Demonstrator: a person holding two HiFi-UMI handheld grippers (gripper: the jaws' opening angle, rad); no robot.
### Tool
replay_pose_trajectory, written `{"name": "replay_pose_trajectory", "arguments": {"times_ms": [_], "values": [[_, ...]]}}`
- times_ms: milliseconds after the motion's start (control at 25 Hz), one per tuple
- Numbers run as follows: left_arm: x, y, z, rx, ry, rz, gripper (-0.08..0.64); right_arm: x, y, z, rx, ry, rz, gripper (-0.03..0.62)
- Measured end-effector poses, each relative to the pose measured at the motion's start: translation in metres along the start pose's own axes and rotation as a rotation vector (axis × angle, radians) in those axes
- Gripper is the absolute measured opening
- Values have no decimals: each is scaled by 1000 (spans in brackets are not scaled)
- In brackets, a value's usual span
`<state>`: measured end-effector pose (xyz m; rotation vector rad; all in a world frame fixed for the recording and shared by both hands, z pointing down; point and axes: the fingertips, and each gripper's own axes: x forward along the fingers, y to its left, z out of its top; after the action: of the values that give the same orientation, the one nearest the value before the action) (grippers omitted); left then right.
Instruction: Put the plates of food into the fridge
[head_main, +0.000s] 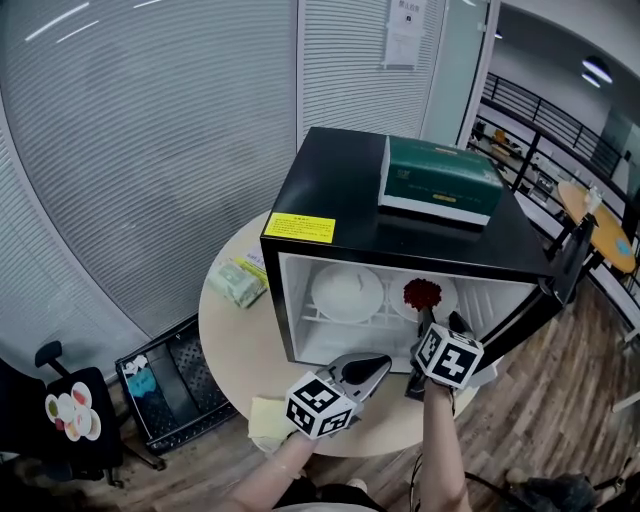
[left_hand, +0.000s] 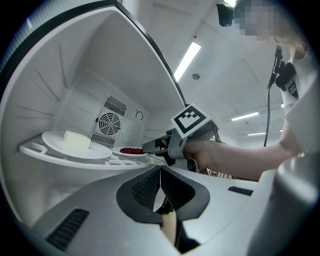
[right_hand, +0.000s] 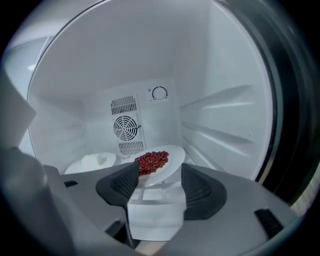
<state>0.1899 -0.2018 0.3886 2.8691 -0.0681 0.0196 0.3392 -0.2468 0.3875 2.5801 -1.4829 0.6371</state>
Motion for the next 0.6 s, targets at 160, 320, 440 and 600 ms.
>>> {"name": "replay_pose_trajectory", "arguments": {"times_ms": [160, 320, 440, 600], "values": [[0, 1, 2, -6, -11, 0, 5, -3, 3, -1, -148, 45, -11, 259], [-1, -5, 1, -5, -9, -19, 5, -15, 5, 3, -139, 4, -10, 261], [-2, -6, 0, -6, -5, -18, 5, -31, 8, 6, -86, -69, 15, 261], [-8, -9, -3, -7, 2, -9, 5, -57, 23, -3, 97, -115, 168, 259]]}}
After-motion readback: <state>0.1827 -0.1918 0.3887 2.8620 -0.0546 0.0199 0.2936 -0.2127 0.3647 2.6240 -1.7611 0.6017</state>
